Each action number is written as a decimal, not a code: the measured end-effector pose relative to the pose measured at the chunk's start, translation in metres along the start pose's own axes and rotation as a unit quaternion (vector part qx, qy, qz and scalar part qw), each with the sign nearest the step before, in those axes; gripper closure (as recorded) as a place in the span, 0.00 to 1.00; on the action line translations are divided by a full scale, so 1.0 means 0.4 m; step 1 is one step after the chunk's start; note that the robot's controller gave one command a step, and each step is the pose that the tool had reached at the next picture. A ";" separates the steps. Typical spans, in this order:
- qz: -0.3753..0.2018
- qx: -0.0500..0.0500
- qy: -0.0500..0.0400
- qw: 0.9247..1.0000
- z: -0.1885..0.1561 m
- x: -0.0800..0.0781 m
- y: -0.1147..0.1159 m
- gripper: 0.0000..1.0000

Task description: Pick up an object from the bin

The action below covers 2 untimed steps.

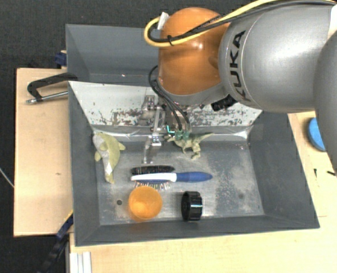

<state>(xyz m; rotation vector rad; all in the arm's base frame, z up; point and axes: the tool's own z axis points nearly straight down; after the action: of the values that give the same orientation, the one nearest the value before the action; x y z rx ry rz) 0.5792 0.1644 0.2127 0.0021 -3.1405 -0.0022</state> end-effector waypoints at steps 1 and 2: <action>-0.025 -0.001 -0.005 1.000 0.194 0.064 -0.078 0.00; 0.080 -0.001 -0.002 0.997 0.347 0.057 -0.124 0.00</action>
Offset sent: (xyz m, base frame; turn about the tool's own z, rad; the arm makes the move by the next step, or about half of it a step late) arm -0.0484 -0.0556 -0.1427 -0.0792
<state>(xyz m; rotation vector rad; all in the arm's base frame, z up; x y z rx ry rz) 0.5563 0.1151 0.0740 -0.2495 -3.1337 -0.0051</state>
